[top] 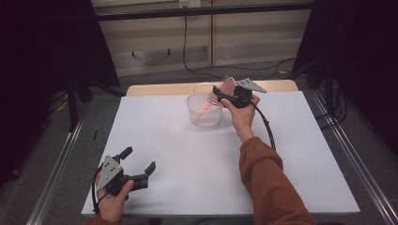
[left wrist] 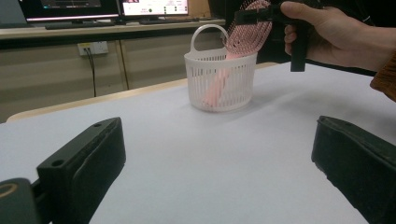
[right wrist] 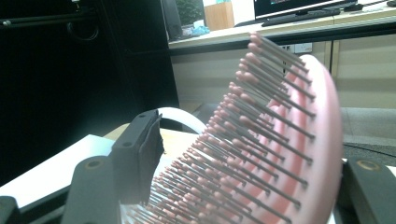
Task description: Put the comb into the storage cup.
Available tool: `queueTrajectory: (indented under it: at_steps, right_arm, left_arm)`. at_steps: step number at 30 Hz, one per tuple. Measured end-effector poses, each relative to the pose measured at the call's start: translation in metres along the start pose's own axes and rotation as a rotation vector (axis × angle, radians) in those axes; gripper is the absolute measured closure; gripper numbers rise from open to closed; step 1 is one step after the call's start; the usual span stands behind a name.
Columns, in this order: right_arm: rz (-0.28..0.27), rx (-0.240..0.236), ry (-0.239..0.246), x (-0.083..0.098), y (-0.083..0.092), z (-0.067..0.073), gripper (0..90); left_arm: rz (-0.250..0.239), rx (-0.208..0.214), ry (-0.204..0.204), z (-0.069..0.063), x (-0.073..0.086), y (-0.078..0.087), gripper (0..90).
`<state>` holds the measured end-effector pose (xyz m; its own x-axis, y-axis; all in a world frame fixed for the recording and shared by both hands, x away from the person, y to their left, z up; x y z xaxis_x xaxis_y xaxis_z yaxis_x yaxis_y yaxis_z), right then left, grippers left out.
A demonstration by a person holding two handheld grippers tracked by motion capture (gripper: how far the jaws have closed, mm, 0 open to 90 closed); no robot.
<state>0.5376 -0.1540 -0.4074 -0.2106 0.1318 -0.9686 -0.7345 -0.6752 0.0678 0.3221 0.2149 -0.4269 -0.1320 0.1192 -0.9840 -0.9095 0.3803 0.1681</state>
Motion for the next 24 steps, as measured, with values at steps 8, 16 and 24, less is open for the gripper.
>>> queueTrajectory:
  at_steps: [8,16,24]
  right_arm:
    - [0.01,0.003,-0.004,0.0,0.0014,-0.0028,27.3]
    - [0.019,0.015,-0.004,0.0006,0.0026,-0.0054,23.9]
    - [0.019,0.02,0.01,0.0,0.0019,-0.0057,21.9]
  left_arm:
    - [-0.001,0.0,0.002,-0.0002,-0.0001,-0.0001,3.0]
    - [0.0,0.001,-0.001,0.0001,0.0,-0.0002,3.0]
    - [-0.002,0.003,0.003,-0.0002,-0.0002,0.0,3.1]
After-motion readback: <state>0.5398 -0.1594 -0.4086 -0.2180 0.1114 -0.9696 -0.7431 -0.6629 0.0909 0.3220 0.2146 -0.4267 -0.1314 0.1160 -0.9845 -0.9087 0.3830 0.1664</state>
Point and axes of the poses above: each handheld gripper's, and its own axes: y roughly backward along the jaws, x roughly out of its underside, z roughly to its left, the point moved 3 cm from there along -y, roughly forward along the jaws, and after that the axes turned 15 degrees about -x, right-handed, at the moved point
